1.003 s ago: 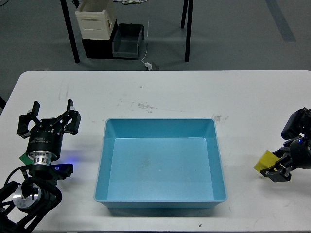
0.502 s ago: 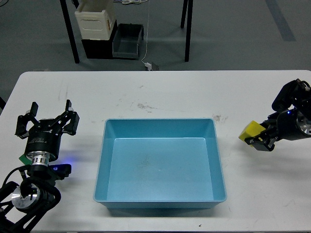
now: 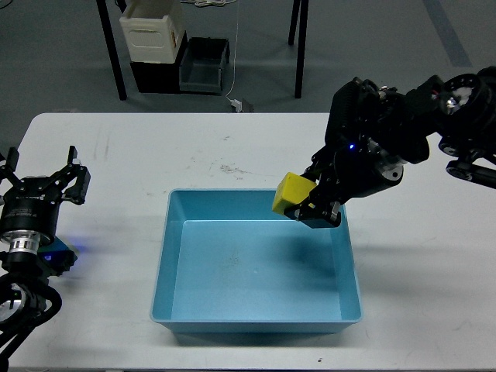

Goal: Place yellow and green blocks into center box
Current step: 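Lift the yellow cube and carry it over the blue tray, then open the right gripper to release the cube and withdraw upward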

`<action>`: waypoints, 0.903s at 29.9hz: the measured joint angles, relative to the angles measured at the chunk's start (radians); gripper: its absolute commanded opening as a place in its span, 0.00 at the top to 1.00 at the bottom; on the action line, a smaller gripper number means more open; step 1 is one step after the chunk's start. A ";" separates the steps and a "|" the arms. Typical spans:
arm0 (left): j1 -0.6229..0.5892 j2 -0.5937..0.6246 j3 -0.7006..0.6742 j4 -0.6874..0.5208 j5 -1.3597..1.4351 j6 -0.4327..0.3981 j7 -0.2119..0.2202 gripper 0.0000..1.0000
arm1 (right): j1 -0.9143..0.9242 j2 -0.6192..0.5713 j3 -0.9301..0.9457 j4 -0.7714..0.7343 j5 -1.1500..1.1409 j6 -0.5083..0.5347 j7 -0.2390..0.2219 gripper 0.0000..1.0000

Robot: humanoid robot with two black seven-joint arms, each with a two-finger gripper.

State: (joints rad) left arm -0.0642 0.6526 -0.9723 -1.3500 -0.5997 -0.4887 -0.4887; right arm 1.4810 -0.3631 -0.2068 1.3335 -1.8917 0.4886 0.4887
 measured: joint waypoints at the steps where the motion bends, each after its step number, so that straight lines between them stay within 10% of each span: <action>1: 0.000 0.032 0.000 0.007 0.007 0.000 0.000 0.00 | -0.002 0.024 -0.020 -0.022 0.000 0.000 0.000 0.65; 6: -0.003 0.215 0.001 0.035 0.132 0.000 0.000 0.00 | -0.038 0.150 -0.082 -0.138 0.001 0.000 0.000 0.02; 16: -0.086 0.431 -0.010 0.224 0.774 0.000 0.000 0.06 | -0.102 0.231 0.003 -0.245 0.018 0.000 0.000 0.02; 27: -0.200 0.626 -0.021 0.143 1.724 0.000 0.000 0.03 | -0.409 0.012 0.635 -0.004 0.036 -0.125 0.000 0.01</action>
State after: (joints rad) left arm -0.2645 1.2786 -0.9929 -1.2069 1.1247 -0.4887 -0.4887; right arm 1.0716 -0.3513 0.4282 1.3295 -1.8560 0.3636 0.4885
